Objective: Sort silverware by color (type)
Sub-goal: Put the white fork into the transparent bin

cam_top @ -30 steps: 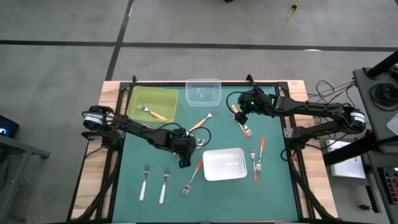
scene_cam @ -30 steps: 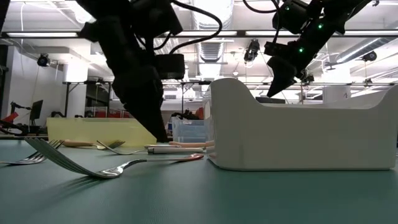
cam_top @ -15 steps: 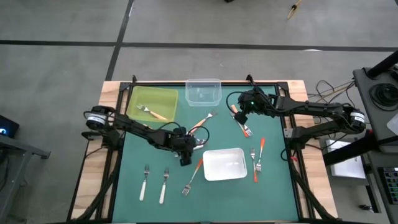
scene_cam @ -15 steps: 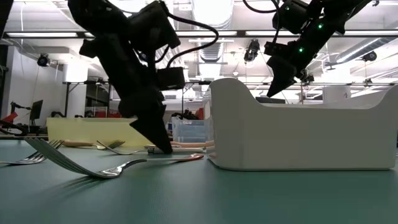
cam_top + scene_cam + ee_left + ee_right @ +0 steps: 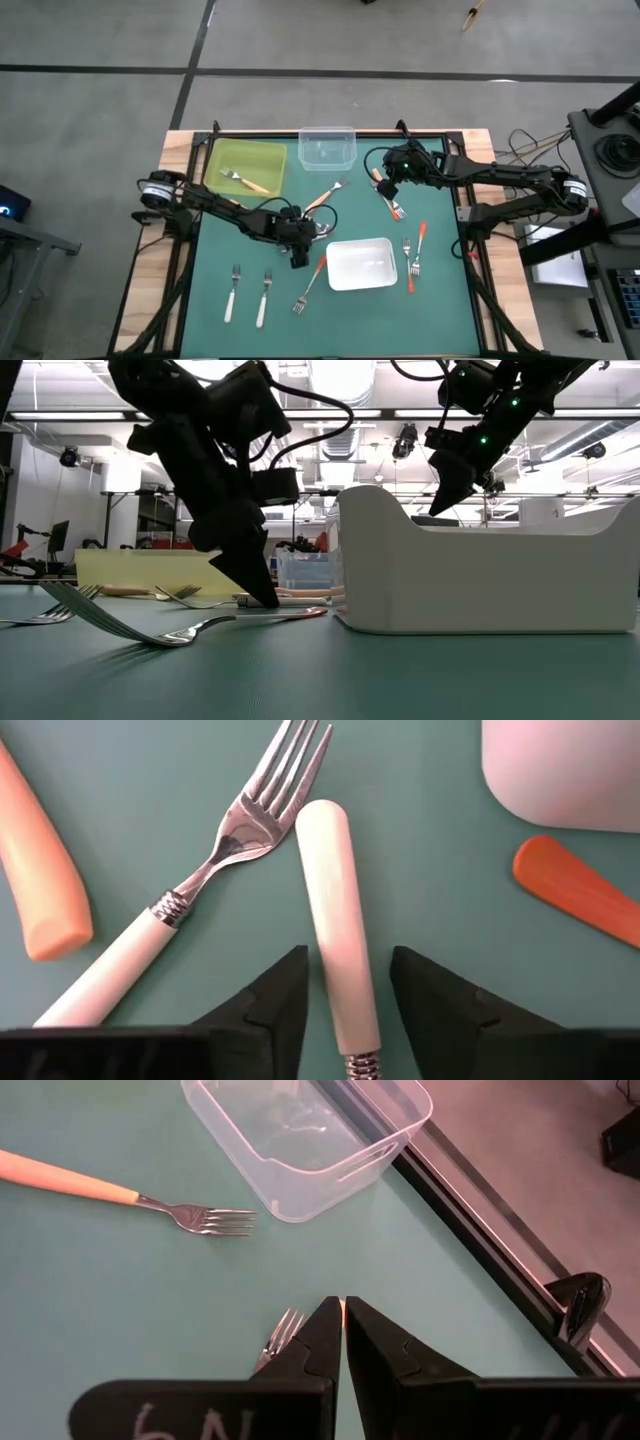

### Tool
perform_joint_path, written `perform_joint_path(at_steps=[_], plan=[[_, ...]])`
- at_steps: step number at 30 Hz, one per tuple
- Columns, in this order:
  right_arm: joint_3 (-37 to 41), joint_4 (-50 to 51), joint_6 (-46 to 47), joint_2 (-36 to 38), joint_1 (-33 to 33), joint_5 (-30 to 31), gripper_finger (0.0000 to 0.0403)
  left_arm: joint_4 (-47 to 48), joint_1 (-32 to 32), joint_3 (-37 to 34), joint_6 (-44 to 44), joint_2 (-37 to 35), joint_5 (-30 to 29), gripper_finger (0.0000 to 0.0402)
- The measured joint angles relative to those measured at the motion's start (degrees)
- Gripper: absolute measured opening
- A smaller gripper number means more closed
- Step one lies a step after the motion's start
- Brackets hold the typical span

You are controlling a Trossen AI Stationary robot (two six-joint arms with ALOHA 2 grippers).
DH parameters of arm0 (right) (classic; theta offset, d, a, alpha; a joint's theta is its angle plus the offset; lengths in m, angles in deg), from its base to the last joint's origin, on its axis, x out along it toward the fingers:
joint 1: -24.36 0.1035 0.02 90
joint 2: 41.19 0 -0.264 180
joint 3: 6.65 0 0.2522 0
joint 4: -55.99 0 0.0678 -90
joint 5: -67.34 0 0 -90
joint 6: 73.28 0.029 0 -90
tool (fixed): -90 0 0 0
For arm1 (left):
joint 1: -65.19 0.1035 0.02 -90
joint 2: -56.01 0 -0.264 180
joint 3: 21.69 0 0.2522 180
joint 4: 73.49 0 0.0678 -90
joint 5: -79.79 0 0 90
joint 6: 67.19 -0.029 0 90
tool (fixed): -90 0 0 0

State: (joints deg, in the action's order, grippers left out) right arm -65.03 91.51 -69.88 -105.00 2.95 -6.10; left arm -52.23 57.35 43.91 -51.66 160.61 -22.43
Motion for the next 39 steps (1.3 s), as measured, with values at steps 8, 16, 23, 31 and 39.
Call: perform_joint_path(at_steps=[8, 16, 23, 31, 39], plan=[[0.00, -0.02, 0.01, 0.00, 0.00, 0.00, 0.0011, 0.40, -0.04, 0.00, 0.41, 0.10, 0.53, 0.0042], [0.00, -0.02, 0.30, 0.00, 0.00, 0.02, 0.0011, 0.63, -0.04, -0.07, 1.47, -0.58, 0.10, 0.0026], [0.00, -9.69, -0.51, -0.07, 0.00, 0.05, 0.0011, 3.51, 0.13, -0.42, 0.52, -3.15, -1.66, 0.0026], [-0.11, -43.89, -18.18, -0.05, -1.12, 2.05, 0.0011, 7.40, 0.14, -0.37, -4.75, -7.13, -4.26, 0.0003], [-0.11, -42.14, -12.62, 3.14, -1.25, 1.97, 0.0011, 10.80, 0.50, -0.33, -8.65, -9.24, -5.04, 0.0004]])
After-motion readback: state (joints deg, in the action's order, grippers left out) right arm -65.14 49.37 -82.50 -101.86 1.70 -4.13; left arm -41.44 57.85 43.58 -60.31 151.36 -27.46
